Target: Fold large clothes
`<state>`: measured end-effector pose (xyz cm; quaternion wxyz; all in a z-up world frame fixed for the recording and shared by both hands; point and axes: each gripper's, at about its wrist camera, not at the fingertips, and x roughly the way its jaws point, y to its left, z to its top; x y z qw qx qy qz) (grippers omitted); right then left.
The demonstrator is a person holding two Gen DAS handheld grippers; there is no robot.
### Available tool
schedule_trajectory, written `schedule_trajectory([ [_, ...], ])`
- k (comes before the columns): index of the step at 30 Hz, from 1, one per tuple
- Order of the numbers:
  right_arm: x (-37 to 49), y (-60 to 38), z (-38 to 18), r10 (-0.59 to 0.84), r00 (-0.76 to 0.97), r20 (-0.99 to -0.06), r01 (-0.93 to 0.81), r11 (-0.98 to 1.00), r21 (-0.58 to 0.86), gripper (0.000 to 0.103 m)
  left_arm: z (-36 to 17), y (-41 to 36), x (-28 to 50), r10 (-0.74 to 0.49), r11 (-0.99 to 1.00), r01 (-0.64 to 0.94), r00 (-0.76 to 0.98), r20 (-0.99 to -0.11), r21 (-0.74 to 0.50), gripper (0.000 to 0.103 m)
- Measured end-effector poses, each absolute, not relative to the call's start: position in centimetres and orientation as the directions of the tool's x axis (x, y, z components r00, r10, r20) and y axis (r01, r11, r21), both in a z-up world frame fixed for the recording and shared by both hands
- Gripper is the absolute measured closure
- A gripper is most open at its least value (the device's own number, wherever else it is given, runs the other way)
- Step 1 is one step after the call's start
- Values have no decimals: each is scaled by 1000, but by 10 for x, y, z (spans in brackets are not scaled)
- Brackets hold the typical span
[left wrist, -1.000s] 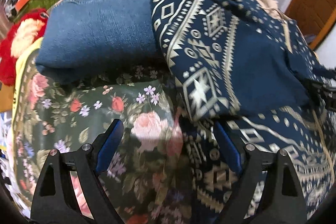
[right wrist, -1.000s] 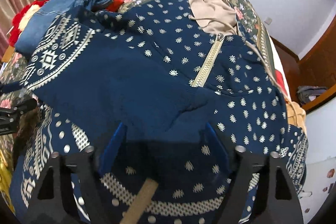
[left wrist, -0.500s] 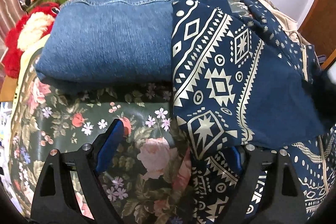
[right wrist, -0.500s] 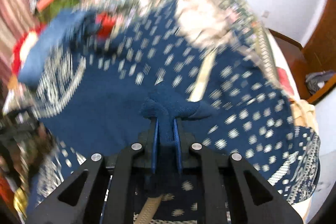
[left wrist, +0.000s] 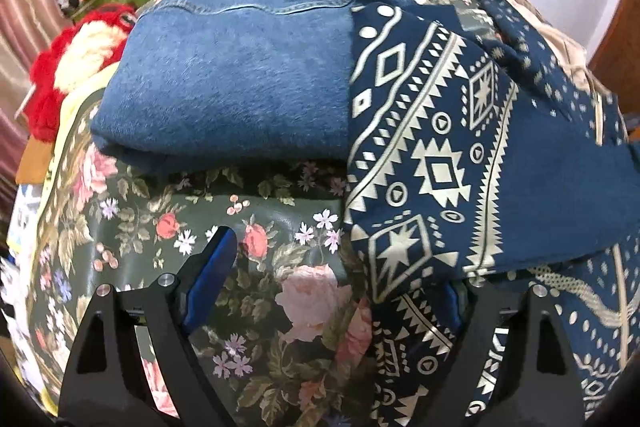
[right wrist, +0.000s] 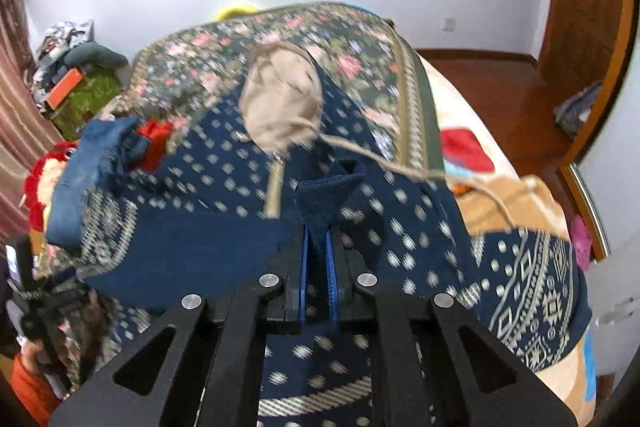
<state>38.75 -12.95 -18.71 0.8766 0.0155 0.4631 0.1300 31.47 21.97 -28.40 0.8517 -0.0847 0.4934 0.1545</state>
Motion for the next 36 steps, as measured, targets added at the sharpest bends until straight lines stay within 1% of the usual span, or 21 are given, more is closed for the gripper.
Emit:
schedule_trajectory([
  [3, 384, -147, -201, 232, 509, -829, -173, 971, 166, 96, -279, 222, 308, 172, 931, -363, 483, -858, -18, 16],
  [7, 381, -170, -214, 195, 490, -849, -122, 980, 155, 96, -280, 217, 307, 199, 934, -357, 481, -854, 17, 16],
  [12, 382, -179, -240, 168, 413, -895, -125, 984, 127, 95, -290, 220, 312, 208, 927, -374, 449, -869, 28, 16],
  [14, 381, -182, -244, 165, 399, -902, -113, 985, 131, 92, -292, 222, 312, 204, 923, -385, 443, -873, 20, 16],
  [17, 380, -187, -245, 151, 371, -916, -98, 987, 123, 82, -292, 222, 310, 207, 922, -385, 433, -877, 28, 16],
  [19, 377, -191, -243, 138, 361, -922, -92, 989, 112, 66, -289, 219, 307, 218, 927, -372, 427, -878, 49, 16],
  [21, 373, -197, -237, 131, 365, -922, -92, 990, 105, 58, -285, 215, 303, 230, 932, -354, 421, -877, 74, 16],
  [23, 369, -202, -230, 133, 373, -918, -93, 990, 106, 56, -279, 210, 297, 246, 936, -338, 421, -873, 101, 16],
  [24, 367, -205, -225, 134, 373, -918, -91, 990, 107, 53, -274, 207, 293, 250, 939, -324, 424, -870, 112, 16],
  [25, 365, -208, -222, 140, 373, -917, -91, 989, 114, 47, -271, 205, 291, 249, 942, -315, 428, -869, 114, 16],
  [27, 361, -216, -211, 162, 392, -905, -86, 987, 139, 42, -259, 200, 286, 237, 950, -292, 444, -864, 111, 16],
  [32, 352, -236, -180, 179, 459, -870, -74, 984, 163, 40, -217, 180, 278, 211, 966, -239, 517, -830, 97, 16],
  [36, 345, -259, -153, 191, 530, -826, -49, 979, 195, 33, -182, 160, 282, 168, 979, -195, 592, -788, 62, 16],
])
